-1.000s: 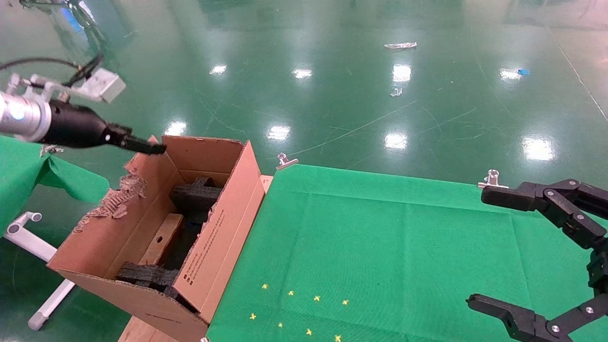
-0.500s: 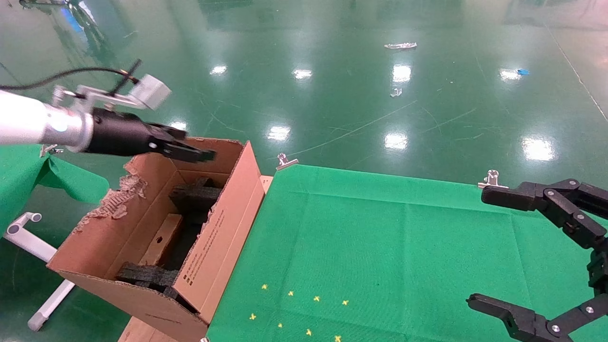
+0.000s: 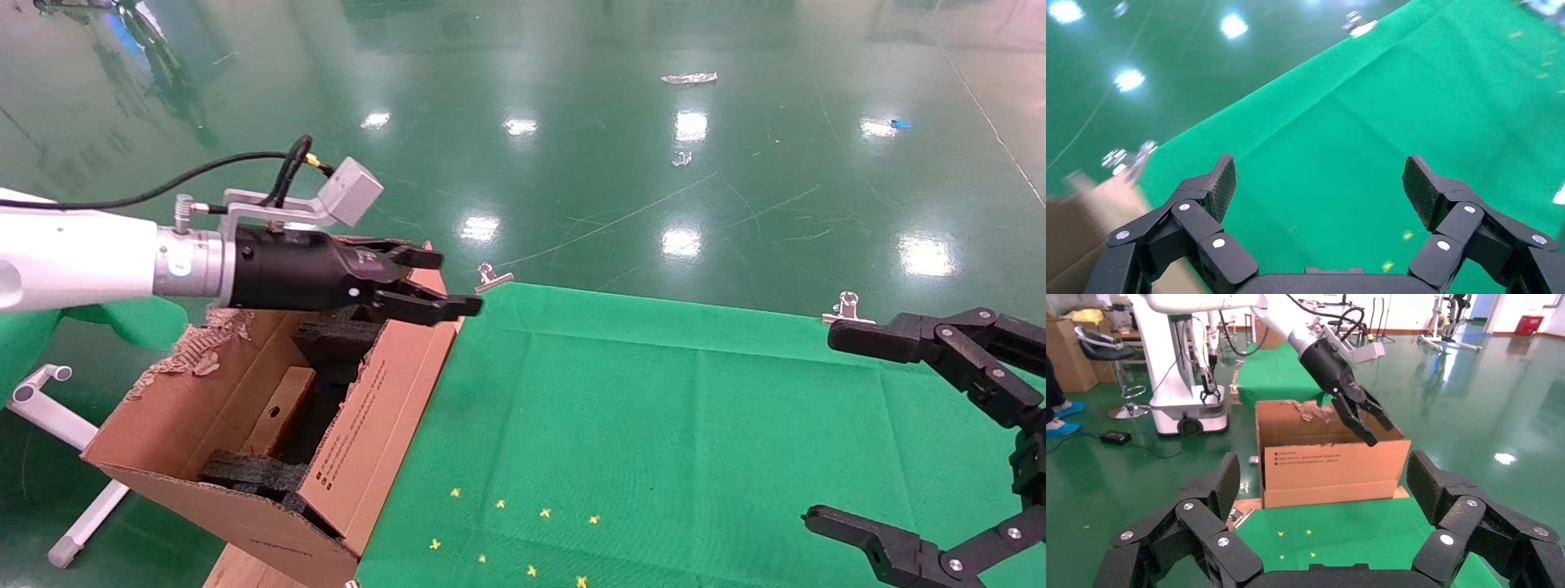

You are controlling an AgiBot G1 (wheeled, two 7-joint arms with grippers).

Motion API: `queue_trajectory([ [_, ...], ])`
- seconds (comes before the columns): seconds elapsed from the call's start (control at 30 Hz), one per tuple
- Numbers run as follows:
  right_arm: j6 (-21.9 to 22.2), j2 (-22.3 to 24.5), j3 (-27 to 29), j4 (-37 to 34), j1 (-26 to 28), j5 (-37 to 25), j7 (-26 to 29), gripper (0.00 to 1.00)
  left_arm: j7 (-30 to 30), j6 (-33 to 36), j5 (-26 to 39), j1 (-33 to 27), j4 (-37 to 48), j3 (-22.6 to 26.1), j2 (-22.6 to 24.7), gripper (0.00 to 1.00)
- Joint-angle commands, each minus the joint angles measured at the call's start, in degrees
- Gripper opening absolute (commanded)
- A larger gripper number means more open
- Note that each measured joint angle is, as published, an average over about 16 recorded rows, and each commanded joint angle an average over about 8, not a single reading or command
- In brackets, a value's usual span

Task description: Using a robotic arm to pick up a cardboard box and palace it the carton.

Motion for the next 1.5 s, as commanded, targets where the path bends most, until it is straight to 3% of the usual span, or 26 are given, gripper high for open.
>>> queue_trajectory([
  [0.03, 0.00, 0.00, -0.01, 0.00, 0.00, 0.00, 0.00, 1.00, 0.44, 0.69, -0.69, 1.89, -2.26, -2.43, -0.27, 1.00],
  [1.13, 0.04, 0.04, -0.10, 0.00, 0.02, 0.07, -0.05, 1.00, 7.52, 11.81, -11.77, 32.27, -38.46, -41.39, -4.62, 1.00],
  [1.33, 0.05, 0.05, -0.10, -0.02, 0.01, 0.08, -0.06, 1.00, 8.02, 12.78, -12.78, 34.87, -41.42, -44.67, -4.99, 1.00],
  [1.5, 0.06, 0.05, -0.10, -0.02, 0.01, 0.08, -0.06, 1.00, 7.93, 12.66, -12.70, 34.49, -40.91, -44.18, -4.98, 1.00],
])
